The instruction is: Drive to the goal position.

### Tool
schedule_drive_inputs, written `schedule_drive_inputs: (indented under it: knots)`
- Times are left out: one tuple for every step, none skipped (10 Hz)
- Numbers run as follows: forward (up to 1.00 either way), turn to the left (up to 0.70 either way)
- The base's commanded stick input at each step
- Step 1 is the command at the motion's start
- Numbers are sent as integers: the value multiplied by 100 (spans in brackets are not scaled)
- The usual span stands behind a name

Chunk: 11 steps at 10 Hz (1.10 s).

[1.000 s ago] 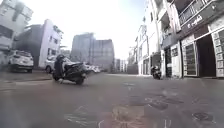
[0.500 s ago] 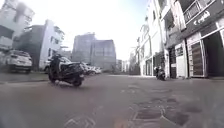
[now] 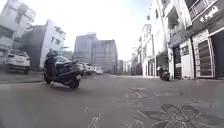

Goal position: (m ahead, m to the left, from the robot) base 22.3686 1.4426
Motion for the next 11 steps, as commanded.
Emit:
schedule_drive_inputs:
  knots:
    - [100, 0]
    - [100, 0]
    - [100, -40]
    - [100, -40]
    - [100, -40]
    - [100, -40]
    - [100, -40]
    - [100, -40]
    - [100, -40]
    - [100, -39]
    - [100, -17]
